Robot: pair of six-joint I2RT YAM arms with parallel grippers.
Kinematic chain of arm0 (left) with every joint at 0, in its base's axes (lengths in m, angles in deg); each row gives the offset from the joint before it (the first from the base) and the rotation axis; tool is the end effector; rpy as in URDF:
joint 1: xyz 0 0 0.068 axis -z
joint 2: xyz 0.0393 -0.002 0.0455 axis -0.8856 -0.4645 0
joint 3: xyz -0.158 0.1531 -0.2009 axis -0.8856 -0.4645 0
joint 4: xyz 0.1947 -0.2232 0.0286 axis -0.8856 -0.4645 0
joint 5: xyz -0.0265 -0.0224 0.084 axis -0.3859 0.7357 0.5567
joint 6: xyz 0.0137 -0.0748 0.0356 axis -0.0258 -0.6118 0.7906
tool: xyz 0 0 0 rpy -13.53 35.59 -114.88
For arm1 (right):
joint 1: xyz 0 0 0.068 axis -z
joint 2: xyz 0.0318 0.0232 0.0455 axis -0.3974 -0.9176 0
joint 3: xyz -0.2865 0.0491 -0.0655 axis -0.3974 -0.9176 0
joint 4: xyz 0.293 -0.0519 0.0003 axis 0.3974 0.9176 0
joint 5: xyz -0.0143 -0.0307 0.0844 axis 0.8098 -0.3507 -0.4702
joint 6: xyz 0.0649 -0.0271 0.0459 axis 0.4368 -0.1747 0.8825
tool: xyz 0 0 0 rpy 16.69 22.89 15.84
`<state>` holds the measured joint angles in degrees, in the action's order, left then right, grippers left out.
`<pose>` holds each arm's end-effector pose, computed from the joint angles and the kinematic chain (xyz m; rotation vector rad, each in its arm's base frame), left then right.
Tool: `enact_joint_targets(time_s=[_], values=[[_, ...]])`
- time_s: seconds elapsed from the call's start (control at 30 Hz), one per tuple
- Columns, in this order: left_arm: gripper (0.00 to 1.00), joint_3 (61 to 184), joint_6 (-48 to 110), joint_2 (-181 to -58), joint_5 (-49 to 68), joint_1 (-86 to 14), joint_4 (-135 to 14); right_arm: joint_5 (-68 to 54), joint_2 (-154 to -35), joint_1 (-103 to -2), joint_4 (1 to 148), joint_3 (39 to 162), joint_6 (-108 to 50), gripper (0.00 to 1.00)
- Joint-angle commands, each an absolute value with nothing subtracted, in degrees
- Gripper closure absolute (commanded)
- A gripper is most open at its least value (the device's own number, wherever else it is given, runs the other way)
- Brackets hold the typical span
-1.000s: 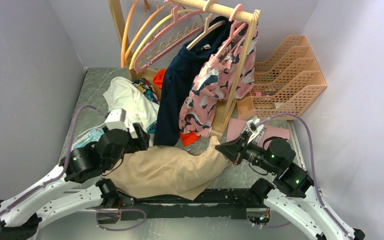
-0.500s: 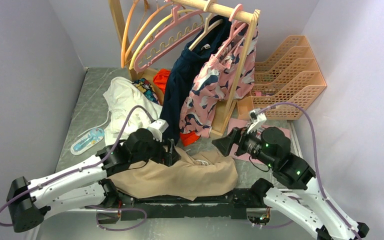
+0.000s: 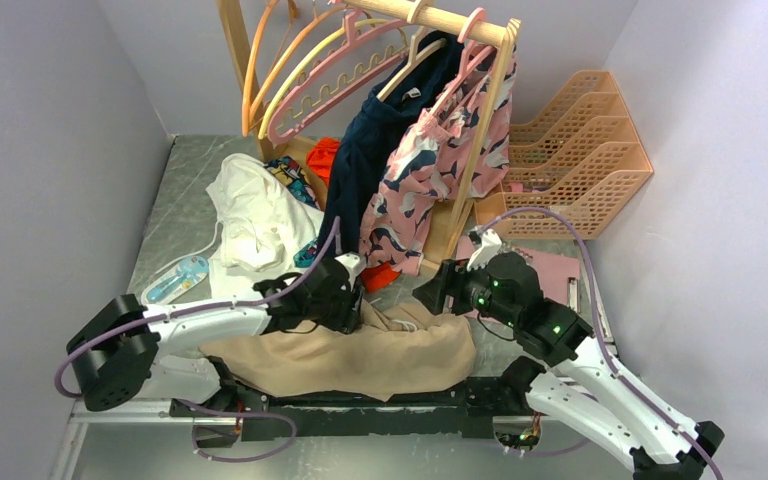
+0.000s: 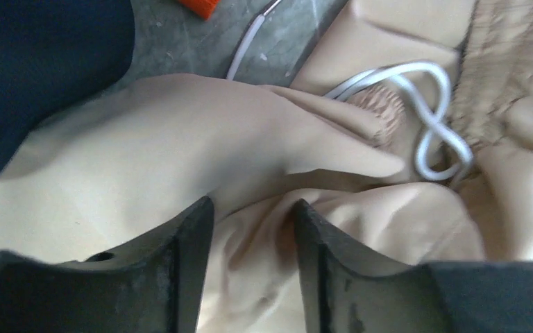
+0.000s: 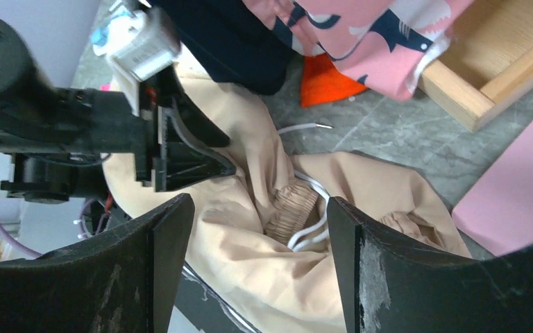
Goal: Place the shorts on the hanger
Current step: Adjust the shorts at the center of the board.
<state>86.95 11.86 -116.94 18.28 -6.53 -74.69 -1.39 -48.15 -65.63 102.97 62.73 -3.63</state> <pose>0.1674 -0.2455 0.1611 0.5436 2.4741 -0.6520 0.1425 0.1331 0.2876 -0.2147 2.1294 0.8323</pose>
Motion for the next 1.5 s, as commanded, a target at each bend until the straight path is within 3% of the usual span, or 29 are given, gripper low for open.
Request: enact_joint_targets(time_s=[0.0,0.03,0.07,0.33,0.53,0.7,0.77,0.9,0.97,1.17,1.37,1.47], values=[[0.68,89.07,12.92,-117.95,20.76,-5.33,-73.43,-2.71,-47.50,-65.53,98.89,61.91,-3.64,0.29],[0.88,89.05,12.81,-116.89,21.95,-4.88,-73.95,-2.85,-47.55,-65.56,98.81,61.78,-3.91,0.31],[0.92,88.92,12.47,-115.21,23.26,-4.43,-74.62,-3.22,-47.44,-65.58,98.57,61.65,-4.22,0.32],[0.93,95.38,18.78,-87.85,31.63,-3.96,-78.15,-8.78,-47.96,-65.57,91.80,66.23,-10.79,0.33],[0.93,108.90,29.07,-78.62,28.03,-3.96,-75.41,-12.26,-49.75,-65.54,85.64,73.60,-16.80,0.32],[0.93,101.00,22.84,-70.63,30.73,-3.96,-80.07,-13.80,-47.72,-65.58,82.36,67.79,-14.59,0.30],[0.82,96.90,16.16,-67.88,34.24,-3.92,-83.92,-13.84,-49.22,-65.60,85.82,66.38,-14.33,0.31],[0.38,91.86,10.64,-65.34,33.89,-3.96,-84.72,-17.67,-53.83,-65.54,91.05,64.27,-14.37,0.31],[0.27,91.29,10.14,-65.82,34.48,-3.96,-85.42,-18.11,-55.65,-65.58,91.81,63.14,-14.47,0.30],[0.21,92.52,9.43,-70.57,36.01,-3.92,-87.24,-21.01,-65.28,-67.75,93.60,62.46,-15.56,0.25],[0.22,94.65,10.73,-75.54,35.93,-3.96,-89.03,-9.98,-73.31,-80.28,95.50,64.70,-16.36,0.21],[0.22,95.02,10.67,-76.43,36.19,-3.96,-89.88,-6.21,-77.13,-82.53,94.21,64.50,-15.55,0.25]])
